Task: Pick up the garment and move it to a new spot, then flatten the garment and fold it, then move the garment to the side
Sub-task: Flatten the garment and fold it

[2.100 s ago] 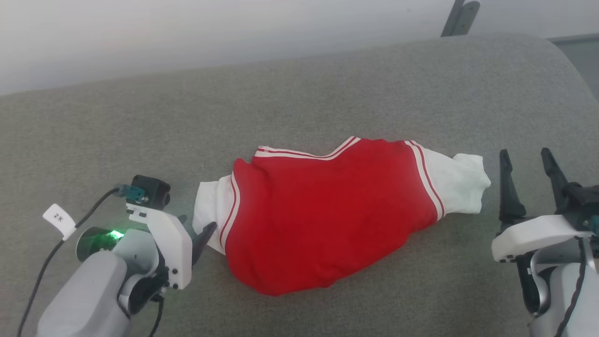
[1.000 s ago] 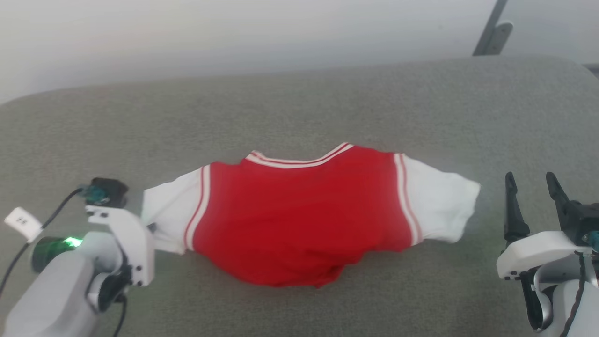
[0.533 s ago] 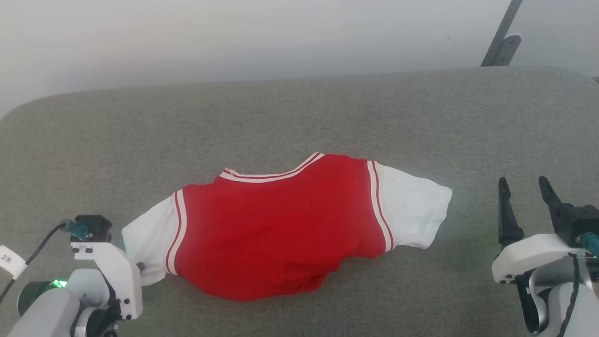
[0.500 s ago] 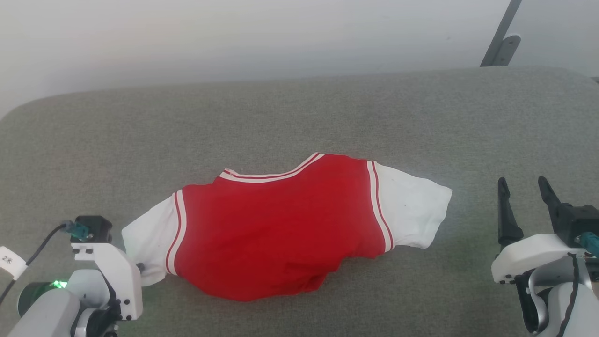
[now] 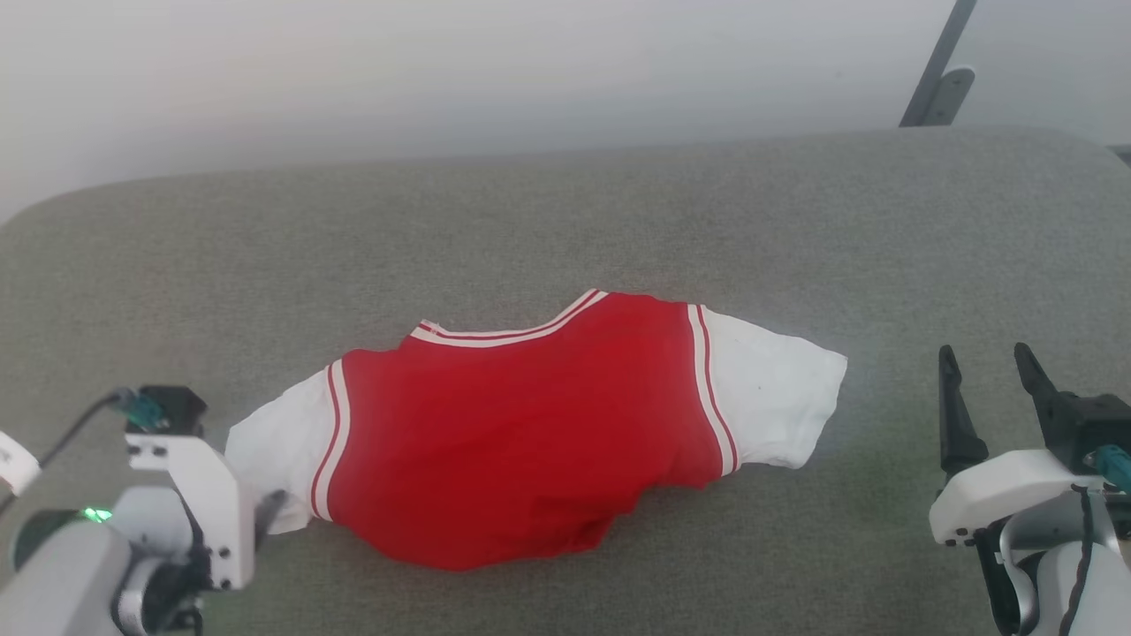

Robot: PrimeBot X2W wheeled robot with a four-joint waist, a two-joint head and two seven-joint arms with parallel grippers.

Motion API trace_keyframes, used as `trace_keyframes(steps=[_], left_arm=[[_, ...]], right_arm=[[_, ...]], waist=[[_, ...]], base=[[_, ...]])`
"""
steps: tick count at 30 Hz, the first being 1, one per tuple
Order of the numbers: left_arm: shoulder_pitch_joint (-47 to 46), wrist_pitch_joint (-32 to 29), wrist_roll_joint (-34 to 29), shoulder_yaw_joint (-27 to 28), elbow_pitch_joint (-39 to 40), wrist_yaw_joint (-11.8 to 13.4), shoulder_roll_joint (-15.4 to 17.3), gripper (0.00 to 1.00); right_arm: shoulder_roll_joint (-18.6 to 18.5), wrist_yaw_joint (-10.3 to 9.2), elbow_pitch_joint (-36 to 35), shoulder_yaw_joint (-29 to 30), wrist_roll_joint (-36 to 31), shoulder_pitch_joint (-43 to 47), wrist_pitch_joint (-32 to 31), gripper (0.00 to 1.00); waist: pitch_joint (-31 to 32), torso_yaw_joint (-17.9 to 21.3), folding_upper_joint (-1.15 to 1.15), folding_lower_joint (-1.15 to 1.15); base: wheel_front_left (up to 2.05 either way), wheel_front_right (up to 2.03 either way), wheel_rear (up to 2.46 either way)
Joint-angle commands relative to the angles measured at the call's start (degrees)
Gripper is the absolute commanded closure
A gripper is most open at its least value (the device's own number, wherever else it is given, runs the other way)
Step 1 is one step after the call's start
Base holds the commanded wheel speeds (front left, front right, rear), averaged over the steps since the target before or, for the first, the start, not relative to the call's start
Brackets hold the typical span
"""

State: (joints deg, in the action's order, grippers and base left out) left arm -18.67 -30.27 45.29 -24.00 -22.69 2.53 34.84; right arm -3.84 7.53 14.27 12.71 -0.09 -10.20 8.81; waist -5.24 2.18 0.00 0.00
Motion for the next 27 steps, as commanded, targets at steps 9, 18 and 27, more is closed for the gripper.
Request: trace_keyframes(steps=[9,18,27], left_arm=[[-7.0,-7.9,2.0,0.5,-4.0,0.4,1.6,0.00],[-12.1,-15.3,4.6,0.2,-14.1,0.9,0.0,0.50],[-14.4,-15.5,5.9,-0.3,-18.5,-1.8,-2.0,1.00]], right_arm=[[-0.7,-0.08,-0.9,-1.6,0.4,-1.1,-1.0,0.00],[-1.7,-0.08,-1.3,-4.3,1.8,-2.8,-3.4,0.00],[-4.7,-0.08,-1.4,-9.0,6.0,-4.1,-8.3,0.00]], waist=[[-2.6,1.7,0.00,0.00],[-6.2,3.1,0.00,0.00],[-8.3,2.5,0.00,0.00]], base=[[0.00,0.00,0.00],[0.00,0.00,0.00],[0.00,0.00,0.00]])
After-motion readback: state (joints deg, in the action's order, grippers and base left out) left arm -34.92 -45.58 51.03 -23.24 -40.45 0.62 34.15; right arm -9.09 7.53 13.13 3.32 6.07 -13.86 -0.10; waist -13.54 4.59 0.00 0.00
